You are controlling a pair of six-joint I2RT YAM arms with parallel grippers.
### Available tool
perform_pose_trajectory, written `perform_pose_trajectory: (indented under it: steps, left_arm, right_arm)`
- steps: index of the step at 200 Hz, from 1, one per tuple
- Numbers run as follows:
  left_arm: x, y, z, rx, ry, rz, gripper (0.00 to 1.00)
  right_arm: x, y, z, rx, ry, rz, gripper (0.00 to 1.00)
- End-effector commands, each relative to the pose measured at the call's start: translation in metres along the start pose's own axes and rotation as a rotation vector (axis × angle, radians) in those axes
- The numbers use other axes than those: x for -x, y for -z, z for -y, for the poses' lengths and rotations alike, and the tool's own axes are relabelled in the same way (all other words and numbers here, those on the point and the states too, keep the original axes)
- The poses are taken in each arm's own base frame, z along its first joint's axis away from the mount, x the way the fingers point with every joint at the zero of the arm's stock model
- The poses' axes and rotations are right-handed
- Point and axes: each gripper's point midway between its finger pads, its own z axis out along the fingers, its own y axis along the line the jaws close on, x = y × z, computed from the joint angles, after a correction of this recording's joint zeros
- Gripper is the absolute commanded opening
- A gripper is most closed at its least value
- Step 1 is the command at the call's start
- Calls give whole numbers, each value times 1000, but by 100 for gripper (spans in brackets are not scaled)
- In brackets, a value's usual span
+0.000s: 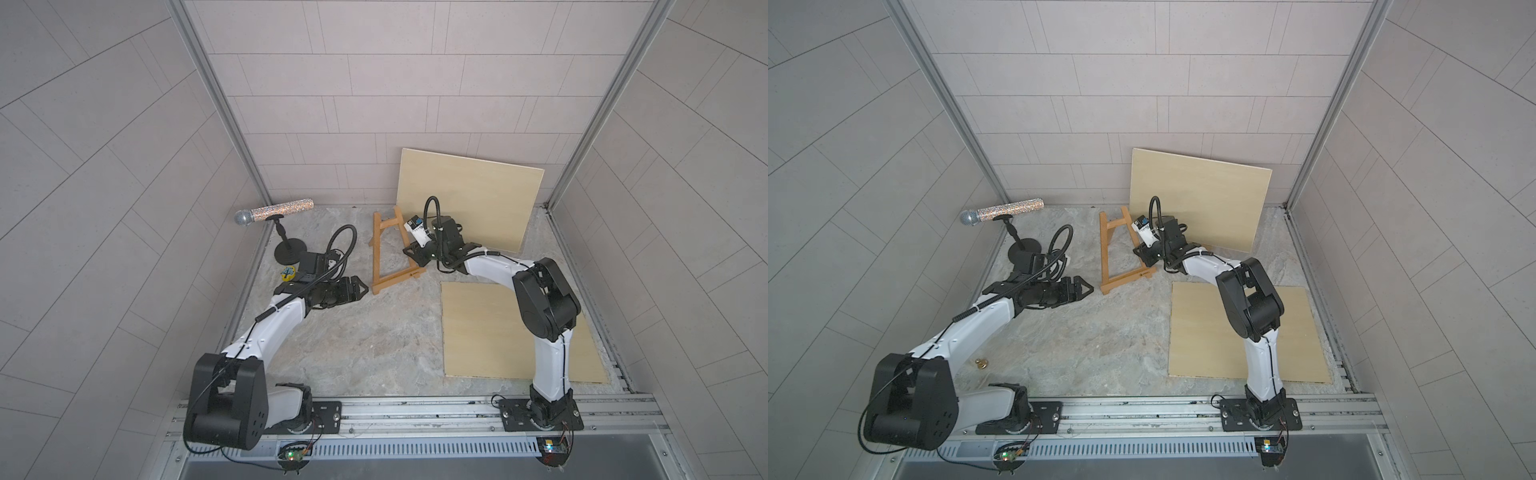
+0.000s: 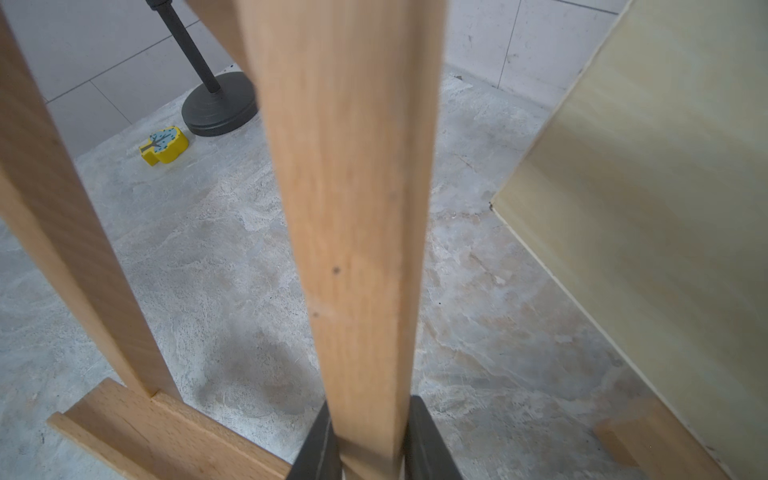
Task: Disassemble the easel
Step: Pick up the easel at the center of the board.
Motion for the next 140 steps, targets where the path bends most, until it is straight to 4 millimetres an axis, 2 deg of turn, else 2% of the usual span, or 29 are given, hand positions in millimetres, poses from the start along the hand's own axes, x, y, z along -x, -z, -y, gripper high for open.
perform_pose_trajectory:
  steps: [1, 23, 62, 90, 140]
  left_arm:
    - [11, 9, 3, -3, -3, 32, 81]
    - [26, 18, -2, 0, 43, 87, 82]
    - [61, 34, -15, -26, 135, 212, 85]
    - [85, 36, -22, -44, 152, 259, 91]
    - [131, 34, -27, -81, 173, 275, 89]
  right_arm:
    - [19, 14, -9, -17, 44, 31, 7]
    - [31, 27, -16, -23, 69, 44, 3]
    - [47, 54, -39, 7, 98, 59, 3]
    - [48, 72, -59, 34, 97, 63, 3]
    - [36, 102, -104, 110, 89, 60, 3]
